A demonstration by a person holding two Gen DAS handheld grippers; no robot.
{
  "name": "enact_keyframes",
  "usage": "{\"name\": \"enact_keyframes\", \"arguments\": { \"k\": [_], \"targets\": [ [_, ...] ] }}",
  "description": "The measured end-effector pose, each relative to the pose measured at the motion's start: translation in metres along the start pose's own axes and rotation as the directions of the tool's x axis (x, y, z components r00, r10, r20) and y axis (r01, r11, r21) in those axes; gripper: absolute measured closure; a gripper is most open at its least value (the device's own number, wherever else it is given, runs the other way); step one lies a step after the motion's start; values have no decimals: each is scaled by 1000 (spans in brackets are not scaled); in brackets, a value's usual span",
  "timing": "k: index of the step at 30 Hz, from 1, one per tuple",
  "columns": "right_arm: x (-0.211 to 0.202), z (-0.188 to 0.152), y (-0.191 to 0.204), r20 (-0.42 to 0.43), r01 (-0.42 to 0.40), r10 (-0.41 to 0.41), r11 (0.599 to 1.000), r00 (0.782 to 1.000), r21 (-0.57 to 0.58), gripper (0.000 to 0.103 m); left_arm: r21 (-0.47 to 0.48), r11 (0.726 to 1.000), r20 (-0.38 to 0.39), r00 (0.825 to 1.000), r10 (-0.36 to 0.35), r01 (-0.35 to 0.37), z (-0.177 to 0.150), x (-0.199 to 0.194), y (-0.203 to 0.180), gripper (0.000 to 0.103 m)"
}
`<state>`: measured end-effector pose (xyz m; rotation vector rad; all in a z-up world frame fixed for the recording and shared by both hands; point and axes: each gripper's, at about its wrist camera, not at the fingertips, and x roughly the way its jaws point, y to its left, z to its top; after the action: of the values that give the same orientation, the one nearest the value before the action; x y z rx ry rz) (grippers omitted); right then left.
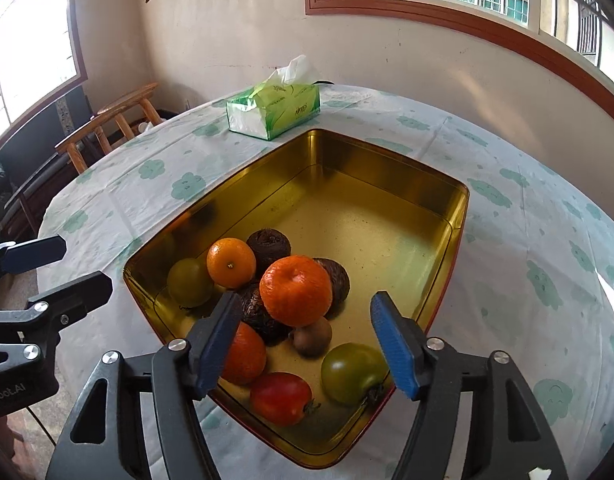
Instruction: Organize fruits
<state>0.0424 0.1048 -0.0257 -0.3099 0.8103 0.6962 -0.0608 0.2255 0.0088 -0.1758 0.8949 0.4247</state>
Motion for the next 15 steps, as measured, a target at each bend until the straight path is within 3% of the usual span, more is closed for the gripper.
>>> {"name": "enact_keyframes", "arguments": {
  "k": [7, 11, 15],
  "targets": [
    [-39, -6, -3, 53, 61, -62, 998, 997, 25, 1, -1, 1000, 11, 1000, 10, -10, 0, -7, 1, 36],
    [-51, -14, -2, 18, 121, -122, 992, 992, 20, 1, 3, 1000, 5, 1000, 3, -3, -1, -8, -3, 36],
    [-53, -22, -4, -17, 91, -91, 995, 996, 44, 1, 17, 1000, 6, 1000, 3, -3, -1, -10, -10, 36]
  ]
}}
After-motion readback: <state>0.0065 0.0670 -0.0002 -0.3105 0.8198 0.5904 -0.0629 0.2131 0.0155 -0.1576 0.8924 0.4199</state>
